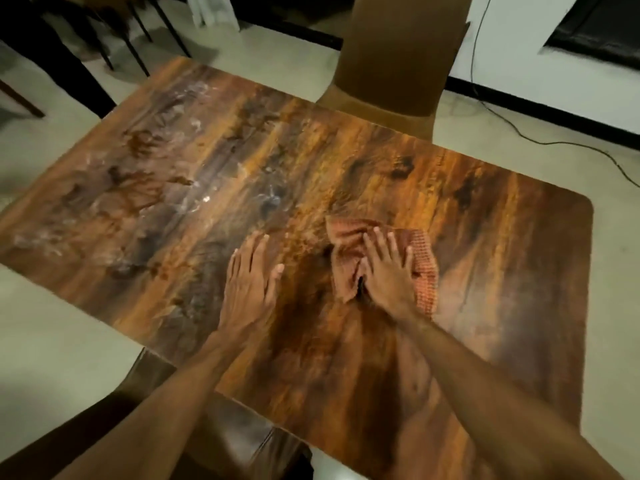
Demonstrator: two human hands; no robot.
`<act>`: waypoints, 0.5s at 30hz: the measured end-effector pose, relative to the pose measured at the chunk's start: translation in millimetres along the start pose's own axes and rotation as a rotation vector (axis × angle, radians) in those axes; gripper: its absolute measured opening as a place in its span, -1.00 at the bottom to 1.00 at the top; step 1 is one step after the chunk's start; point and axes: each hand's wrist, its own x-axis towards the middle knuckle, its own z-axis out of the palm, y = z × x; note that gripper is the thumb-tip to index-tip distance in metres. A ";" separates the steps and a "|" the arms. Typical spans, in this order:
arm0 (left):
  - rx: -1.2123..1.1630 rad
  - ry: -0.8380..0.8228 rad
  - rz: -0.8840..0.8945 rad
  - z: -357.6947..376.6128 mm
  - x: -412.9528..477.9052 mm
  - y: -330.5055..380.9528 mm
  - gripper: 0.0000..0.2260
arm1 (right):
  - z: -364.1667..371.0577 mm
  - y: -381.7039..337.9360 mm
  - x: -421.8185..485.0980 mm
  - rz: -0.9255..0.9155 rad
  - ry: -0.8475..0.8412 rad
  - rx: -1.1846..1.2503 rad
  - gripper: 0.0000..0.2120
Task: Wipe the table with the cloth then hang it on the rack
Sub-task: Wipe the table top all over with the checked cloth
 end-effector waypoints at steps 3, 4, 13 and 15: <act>-0.038 0.035 -0.065 -23.6 -20.4 -51.1 -0.45 | 10.7 -80.0 0.1 0.023 0.034 0.023 -0.45; -0.055 0.034 -0.088 -28.8 -25.7 -62.7 -0.45 | 21.6 -118.6 -13.5 -0.092 0.027 0.007 -0.45; -0.079 0.013 -0.073 -47.5 -63.3 -103.9 -0.44 | 43.5 -137.0 -84.9 -0.046 0.027 -0.001 -0.45; -0.092 0.026 -0.070 -47.6 -70.9 -100.8 -0.44 | 41.9 -144.1 -97.4 0.107 0.033 0.044 -0.45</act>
